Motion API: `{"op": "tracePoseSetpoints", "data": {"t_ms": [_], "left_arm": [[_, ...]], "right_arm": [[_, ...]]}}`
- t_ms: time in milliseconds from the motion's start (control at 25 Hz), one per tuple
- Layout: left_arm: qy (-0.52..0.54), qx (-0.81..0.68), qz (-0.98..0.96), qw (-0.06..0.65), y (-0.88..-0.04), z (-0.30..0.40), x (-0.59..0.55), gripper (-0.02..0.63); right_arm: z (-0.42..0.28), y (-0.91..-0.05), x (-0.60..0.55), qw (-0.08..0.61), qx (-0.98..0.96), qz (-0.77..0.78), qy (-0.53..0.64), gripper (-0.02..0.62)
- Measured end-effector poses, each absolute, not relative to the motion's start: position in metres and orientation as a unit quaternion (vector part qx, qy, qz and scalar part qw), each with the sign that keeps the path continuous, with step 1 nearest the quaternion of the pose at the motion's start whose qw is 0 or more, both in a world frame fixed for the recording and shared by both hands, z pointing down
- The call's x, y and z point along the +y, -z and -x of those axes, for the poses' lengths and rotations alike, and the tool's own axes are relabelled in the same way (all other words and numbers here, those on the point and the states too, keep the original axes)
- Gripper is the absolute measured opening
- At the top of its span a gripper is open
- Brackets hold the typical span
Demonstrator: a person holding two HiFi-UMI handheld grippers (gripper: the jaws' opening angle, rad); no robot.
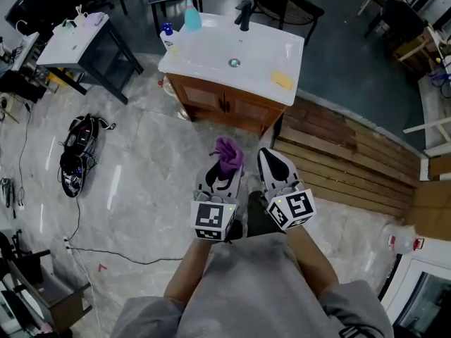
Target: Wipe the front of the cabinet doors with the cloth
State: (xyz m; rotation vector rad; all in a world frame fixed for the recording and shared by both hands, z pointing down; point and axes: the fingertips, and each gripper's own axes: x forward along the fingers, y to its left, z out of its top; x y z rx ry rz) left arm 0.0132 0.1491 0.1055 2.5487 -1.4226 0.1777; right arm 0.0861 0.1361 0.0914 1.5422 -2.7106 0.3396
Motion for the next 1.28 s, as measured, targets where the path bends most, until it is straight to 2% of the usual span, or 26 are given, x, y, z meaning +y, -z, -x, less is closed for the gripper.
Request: {"op": "tracePoseSetpoints", "data": {"t_ms": [800, 1280], "left_arm": [[-0.060, -0.571, -0.799, 0.179, -0.167, -0.026, 0.022, 0.141], [-0.013, -0.618, -0.761, 0.197, -0.212, -0.027, -0.024, 0.141]], "right_arm": [[-0.107, -0.148, -0.012, 0.040, -0.894, -0.418, -0.158, 0.011], [-0.106, -0.202, -0.060, 0.063, -0.907, -0.373, -0.187, 0.011]]}}
